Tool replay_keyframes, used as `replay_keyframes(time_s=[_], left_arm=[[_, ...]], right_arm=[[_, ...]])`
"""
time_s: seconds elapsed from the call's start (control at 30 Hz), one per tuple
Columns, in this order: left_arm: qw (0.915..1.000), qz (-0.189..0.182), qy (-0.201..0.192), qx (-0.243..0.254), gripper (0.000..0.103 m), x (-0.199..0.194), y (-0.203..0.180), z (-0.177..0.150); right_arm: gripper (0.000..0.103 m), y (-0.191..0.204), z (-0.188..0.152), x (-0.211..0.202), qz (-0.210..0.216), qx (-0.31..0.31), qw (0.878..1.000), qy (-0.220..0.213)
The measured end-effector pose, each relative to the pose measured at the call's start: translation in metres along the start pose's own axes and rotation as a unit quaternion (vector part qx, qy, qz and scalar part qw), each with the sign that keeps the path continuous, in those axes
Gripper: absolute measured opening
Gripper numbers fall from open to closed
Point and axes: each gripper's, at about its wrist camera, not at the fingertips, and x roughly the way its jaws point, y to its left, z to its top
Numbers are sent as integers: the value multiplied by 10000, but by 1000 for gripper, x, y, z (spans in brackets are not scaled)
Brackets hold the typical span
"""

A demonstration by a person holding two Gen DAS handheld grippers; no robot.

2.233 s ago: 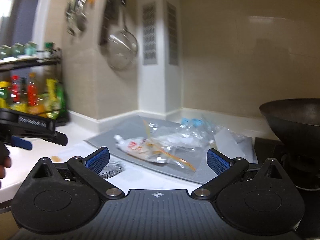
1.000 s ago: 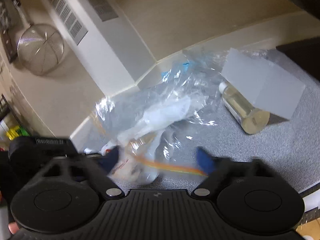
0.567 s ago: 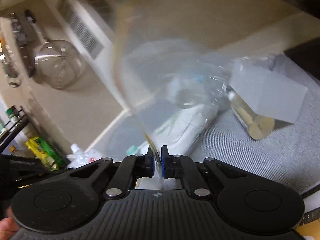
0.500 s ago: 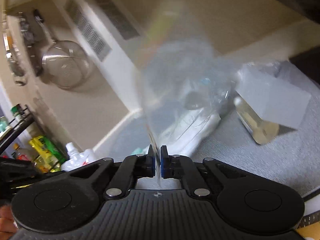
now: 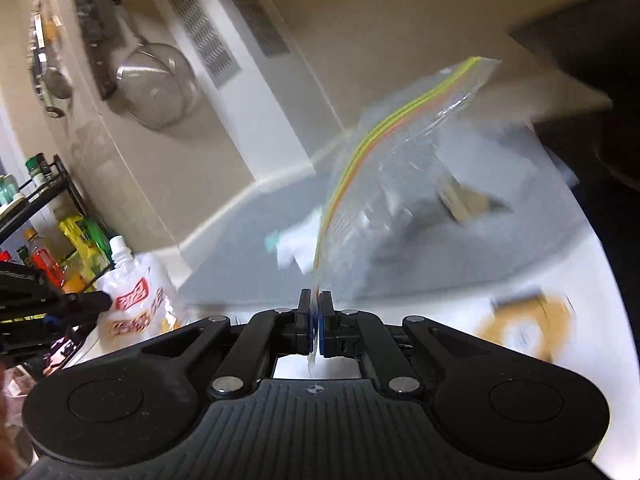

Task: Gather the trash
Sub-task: 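Lift the bag in the right tool and the pouch in the left tool off the mat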

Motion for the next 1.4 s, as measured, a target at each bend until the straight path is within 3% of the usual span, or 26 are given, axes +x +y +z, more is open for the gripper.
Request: replay_keyframes(time_s=[0.2,0.33,0.43,0.47,0.6,0.67,0.73,0.8,0.83,0.87,0.93,1.07,1.4], left_arm=[[9987,51,489,-99,6,15,11,-16],[9975,122,647,-243,7,27,21,-20],[9967,113,750,-276,15,34,24,-20],[9965,96,784,-281,23,36,24,-21],[9957,13,884,-267,50,44,21,-22],[9954,-38,930,-244,58,47,18,-24],[9955,-67,932,-175,60,49,14,-26],[9955,-99,936,-75,55,52,8,-27],[9955,-93,938,-20,44,53,6,-28],[9953,-68,967,42,14,54,4,-29],[9950,-53,996,42,13,55,5,-30],[9974,-87,714,53,10,38,5,-25],[9987,-494,118,-36,10,-42,6,-8]], right_arm=[[9,-26,-13,-22,-120,514,9984,205],[38,-37,-10,-26,-184,836,9963,96],[59,-37,-7,-28,-286,836,9960,-105],[63,-38,-7,-29,-322,816,9960,-163],[70,-42,-9,-27,-305,762,9962,-283],[73,-41,-8,-25,-334,706,9964,-321],[74,-40,-7,-22,-390,658,9964,-368],[70,-38,-8,-20,-455,598,9963,-410],[53,-38,-8,-19,-548,577,9959,-422],[24,-39,-9,-18,-660,573,9954,-386],[11,-44,-10,-17,-688,694,9947,-313],[4,-40,-12,-29,-694,461,9950,-550],[3,2,-4,-76,-264,-434,9920,-1156]])
